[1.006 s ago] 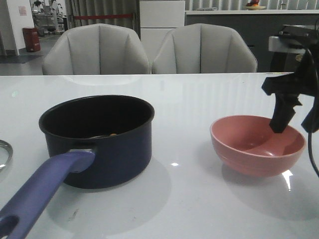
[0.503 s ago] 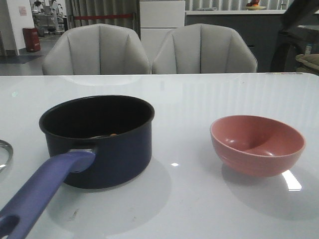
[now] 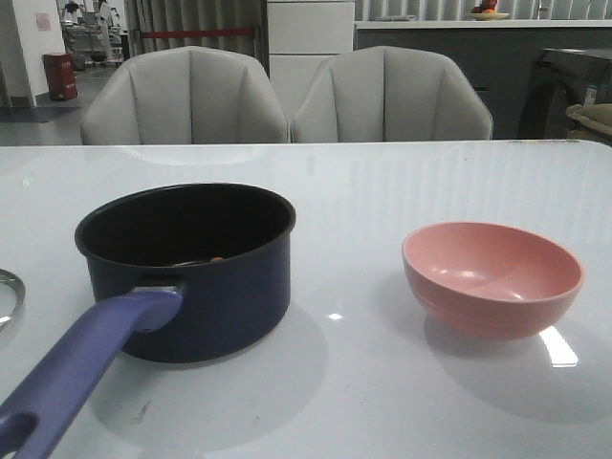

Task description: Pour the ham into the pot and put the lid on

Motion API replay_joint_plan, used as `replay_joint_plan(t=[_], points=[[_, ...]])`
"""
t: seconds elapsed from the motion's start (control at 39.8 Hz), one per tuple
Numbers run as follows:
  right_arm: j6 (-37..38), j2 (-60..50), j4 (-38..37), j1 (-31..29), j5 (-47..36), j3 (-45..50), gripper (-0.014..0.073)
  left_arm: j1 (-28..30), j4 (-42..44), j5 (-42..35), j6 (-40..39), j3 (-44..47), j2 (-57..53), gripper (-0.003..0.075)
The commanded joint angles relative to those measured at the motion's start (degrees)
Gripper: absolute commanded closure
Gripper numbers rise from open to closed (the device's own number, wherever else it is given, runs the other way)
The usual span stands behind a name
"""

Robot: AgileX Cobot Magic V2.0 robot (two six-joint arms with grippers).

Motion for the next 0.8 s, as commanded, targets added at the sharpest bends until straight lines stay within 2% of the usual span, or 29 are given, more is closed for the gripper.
replay_joint_plan(t=[0.0, 0.15, 0.3, 0.4, 0.5, 0.63, 0.78], points=[[-0.6, -6.9, 0.4, 0.0, -4.7, 2.7, 0.0085, -0.3, -0.4, -4.8, -0.1, -1.6, 0.5, 0.0092], [-0.7, -15.4, 0.4, 0.0, -4.6, 9.2, 0.0085, -0.3, -0.4, -4.4, -0.1, -1.6, 0.5, 0.0092], [-0.7, -17.3, 0.4, 0.0, -5.4, 13.1, 0.0111, -0.3, -0.4, -4.0, -0.1, -1.6, 0.5, 0.0092], [-0.7, -17.3, 0.4, 0.0, -5.1, 13.1, 0.0263, -0.3, 0.1, -2.8, -0.1, -1.6, 0.5, 0.0092], [-0.7, -17.3, 0.4, 0.0, -4.3, 13.2, 0.047, -0.3, 1.1, -1.1, -0.1, -1.6, 0.9, 0.0092], [-0.7, -17.3, 0.4, 0.0, -4.3, 13.2, 0.0442, -0.2, 1.1, 1.3, -0.7, -3.1, 3.5, 0.0092], [-0.7, -17.3, 0.4, 0.0, -4.3, 13.2, 0.0442, 2.1, 2.7, 7.0, -7.8, -8.3, 10.9, 0.0092]])
